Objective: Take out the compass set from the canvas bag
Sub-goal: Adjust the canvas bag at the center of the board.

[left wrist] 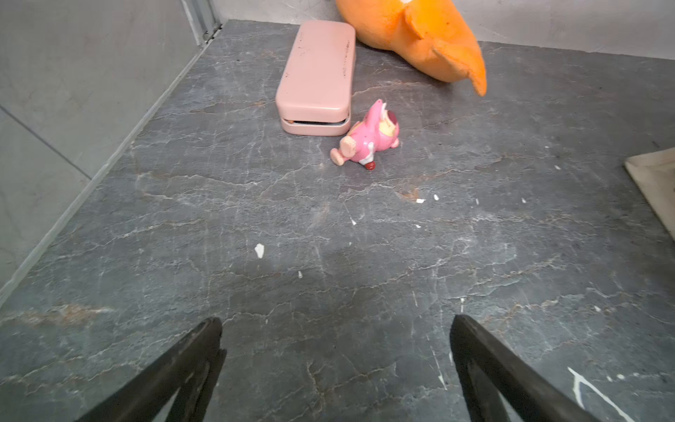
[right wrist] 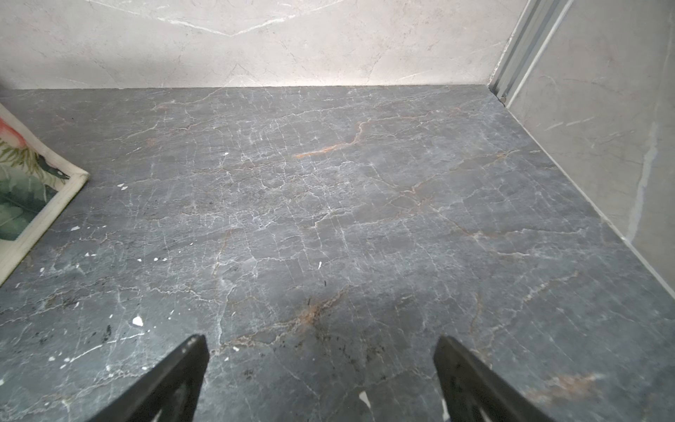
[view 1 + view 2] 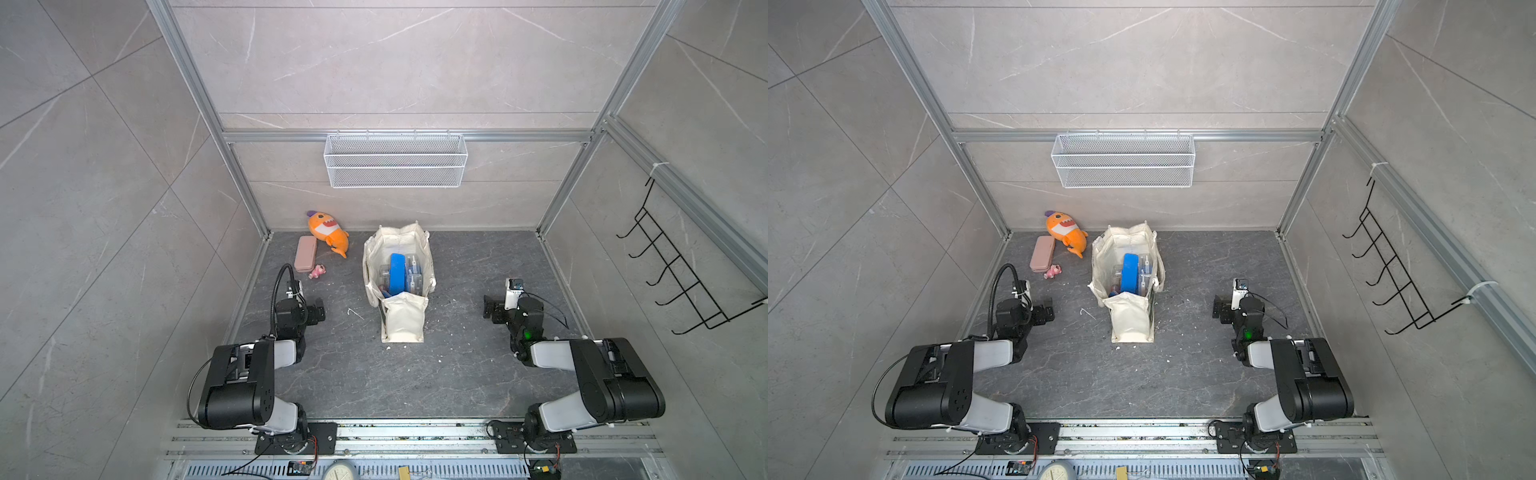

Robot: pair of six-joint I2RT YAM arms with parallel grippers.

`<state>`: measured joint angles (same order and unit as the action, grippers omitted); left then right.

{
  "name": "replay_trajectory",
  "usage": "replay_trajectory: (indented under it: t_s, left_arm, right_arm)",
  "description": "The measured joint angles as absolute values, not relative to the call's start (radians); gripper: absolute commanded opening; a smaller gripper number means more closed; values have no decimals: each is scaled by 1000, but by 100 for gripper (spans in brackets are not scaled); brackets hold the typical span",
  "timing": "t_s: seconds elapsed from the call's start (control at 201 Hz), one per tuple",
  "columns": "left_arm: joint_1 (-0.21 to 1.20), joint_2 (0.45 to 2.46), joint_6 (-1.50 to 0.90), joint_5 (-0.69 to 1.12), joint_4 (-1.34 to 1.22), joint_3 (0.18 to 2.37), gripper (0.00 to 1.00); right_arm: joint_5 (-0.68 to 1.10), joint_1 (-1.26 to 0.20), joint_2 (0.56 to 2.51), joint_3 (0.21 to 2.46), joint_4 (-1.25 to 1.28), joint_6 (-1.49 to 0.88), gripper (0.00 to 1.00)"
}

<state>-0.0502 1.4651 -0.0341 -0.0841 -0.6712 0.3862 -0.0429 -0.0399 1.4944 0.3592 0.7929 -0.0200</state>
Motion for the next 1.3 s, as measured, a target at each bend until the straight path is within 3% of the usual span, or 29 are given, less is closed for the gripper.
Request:
replay_trajectory:
  t_s: [0.145,0.279,0.454,0.633,0.892,0.982,1.042,1.152,1.296]
  left_arm:
    - [-53,1430,-102,-229,-342,574,100]
    - [-58,1433,-173,-237,-86,811,100]
    - [-58,1354,-276,-219,73,823,100]
    - [-58,1206,-348,-206,229,862,100]
    - [-58,1100,-443,-198,344,1052,100]
    - [-58,1089,-483,-199,398,1114,99]
    - [-58,1089,-505,-187,429,1156,99]
    - [-59,1089,-535,-121,474,1212,78]
    - [-60,1104,-557,24,558,1296,78]
  right_arm:
    - [-102,-38,1465,567,486,-45,99]
    - [-80,-38,1359,675,338,-56,99]
    - [-123,-38,1191,757,57,-164,99]
    - [-153,-6,1206,1011,-278,-321,99]
    - [-100,27,1245,1210,-599,-446,99]
    - [-36,54,1251,1259,-656,-491,93]
    - [50,91,1246,1270,-669,-514,99]
    - [210,129,1237,1277,-676,-556,100]
    - [432,126,1219,1310,-669,-612,100]
